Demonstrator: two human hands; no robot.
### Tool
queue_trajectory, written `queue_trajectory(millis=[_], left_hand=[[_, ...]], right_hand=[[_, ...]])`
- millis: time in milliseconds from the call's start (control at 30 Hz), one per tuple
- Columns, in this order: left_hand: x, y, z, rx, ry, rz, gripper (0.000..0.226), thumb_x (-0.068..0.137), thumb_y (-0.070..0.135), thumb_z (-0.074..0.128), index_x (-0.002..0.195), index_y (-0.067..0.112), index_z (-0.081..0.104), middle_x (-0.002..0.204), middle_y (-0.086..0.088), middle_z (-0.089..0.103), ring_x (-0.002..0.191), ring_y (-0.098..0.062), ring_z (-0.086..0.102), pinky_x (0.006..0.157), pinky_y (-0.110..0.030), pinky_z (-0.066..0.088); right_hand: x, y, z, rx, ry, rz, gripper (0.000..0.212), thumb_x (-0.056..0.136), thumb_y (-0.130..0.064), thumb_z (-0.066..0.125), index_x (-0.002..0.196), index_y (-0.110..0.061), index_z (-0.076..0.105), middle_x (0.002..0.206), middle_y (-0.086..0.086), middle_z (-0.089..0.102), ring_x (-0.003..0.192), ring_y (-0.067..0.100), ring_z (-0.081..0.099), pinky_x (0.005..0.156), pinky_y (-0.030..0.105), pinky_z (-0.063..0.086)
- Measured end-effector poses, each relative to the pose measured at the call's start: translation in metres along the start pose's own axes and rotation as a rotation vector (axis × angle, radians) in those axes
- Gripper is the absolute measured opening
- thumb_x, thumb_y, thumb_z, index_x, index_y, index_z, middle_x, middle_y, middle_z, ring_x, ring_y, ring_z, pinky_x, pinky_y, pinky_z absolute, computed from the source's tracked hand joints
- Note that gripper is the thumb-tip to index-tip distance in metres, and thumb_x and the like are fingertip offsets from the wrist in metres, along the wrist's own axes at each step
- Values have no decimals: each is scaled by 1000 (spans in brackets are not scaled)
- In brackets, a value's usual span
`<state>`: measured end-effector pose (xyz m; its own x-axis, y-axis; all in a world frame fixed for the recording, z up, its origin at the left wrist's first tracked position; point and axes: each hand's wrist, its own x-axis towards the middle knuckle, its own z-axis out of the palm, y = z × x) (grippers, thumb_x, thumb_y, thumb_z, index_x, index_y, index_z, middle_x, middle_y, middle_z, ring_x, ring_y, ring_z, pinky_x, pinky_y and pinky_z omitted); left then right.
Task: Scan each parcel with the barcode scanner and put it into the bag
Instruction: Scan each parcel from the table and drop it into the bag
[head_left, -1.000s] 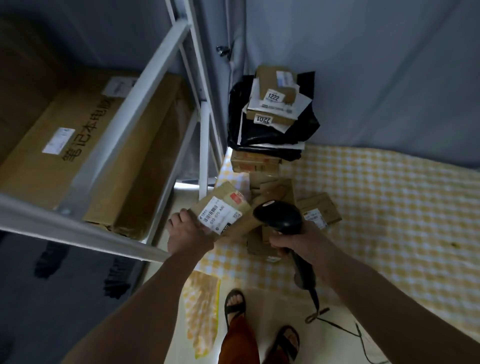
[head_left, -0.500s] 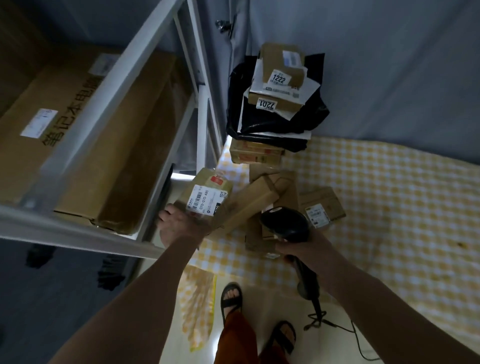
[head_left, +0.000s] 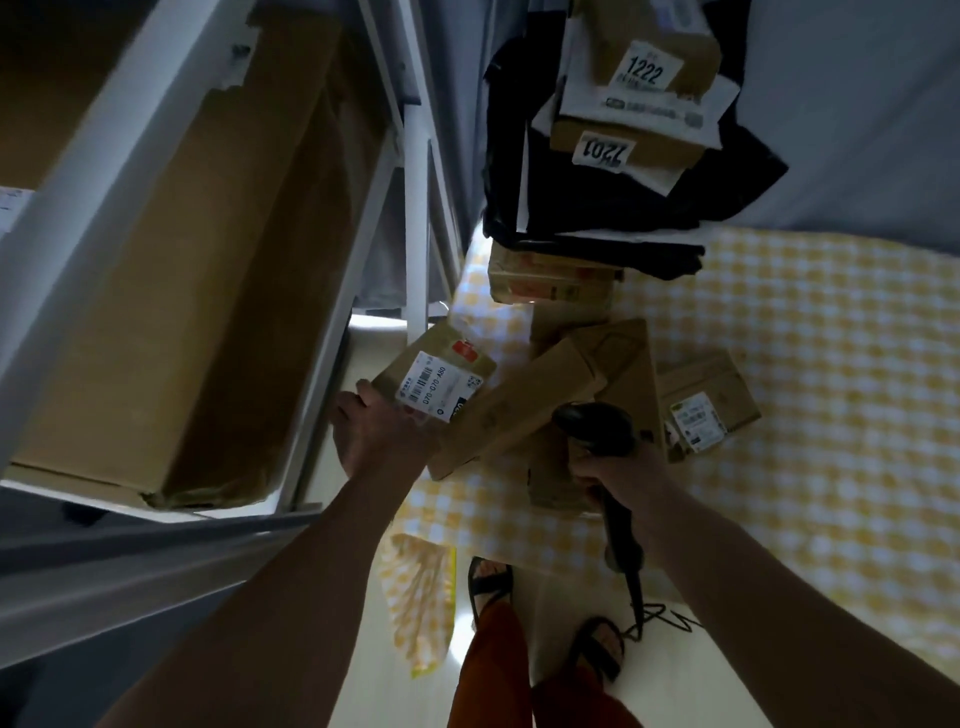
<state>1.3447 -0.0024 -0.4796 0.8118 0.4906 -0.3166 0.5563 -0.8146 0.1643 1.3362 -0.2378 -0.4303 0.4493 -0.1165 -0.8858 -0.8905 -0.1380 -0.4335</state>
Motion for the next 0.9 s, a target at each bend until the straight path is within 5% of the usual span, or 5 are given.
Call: queue_trajectory(millis=[133, 233, 400, 633, 900], left_hand=[[1, -14, 4, 60, -142, -11, 110, 54, 46, 87, 135, 3, 26, 137, -20, 35, 131, -38, 31, 106, -43, 33], [-5, -25, 4, 74, -234, -72, 116, 52, 52, 86, 138, 5, 22, 138, -18, 34, 132, -36, 29, 106, -46, 34], [-22, -18, -8, -25, -85, -95, 107, 58, 46, 86, 136, 4, 25, 135, -18, 32, 128, -33, 32, 100, -39, 37], [-45, -6, -4, 65, 179, -45, 85, 69, 60, 66, 125, 5, 35, 117, -15, 43, 110, -34, 44, 87, -35, 38], [-82, 0, -16, -61, 119, 246, 83, 67, 36, 81, 131, 5, 38, 122, -14, 39, 110, -27, 39, 89, -36, 47]], right_hand=[[23, -9, 16, -15, -8, 30, 17, 85, -1, 68, 99, -4, 59, 80, 11, 59, 75, 26, 59, 70, 41, 52], [29, -18, 29, -39, -46, -9, 20, 84, -2, 69, 100, -7, 59, 79, 9, 61, 67, 21, 58, 60, 32, 49], [21, -25, 34, -41, -100, -60, 22, 85, -2, 68, 104, -4, 58, 76, 9, 58, 62, 20, 55, 45, 23, 46], [-9, -13, 17, -11, -149, -59, 12, 84, 1, 67, 88, -7, 59, 69, 7, 56, 59, 19, 53, 56, 28, 45], [-54, -3, -16, -65, -181, -206, 14, 81, 1, 69, 73, -7, 61, 68, 8, 60, 65, 21, 57, 65, 33, 46]])
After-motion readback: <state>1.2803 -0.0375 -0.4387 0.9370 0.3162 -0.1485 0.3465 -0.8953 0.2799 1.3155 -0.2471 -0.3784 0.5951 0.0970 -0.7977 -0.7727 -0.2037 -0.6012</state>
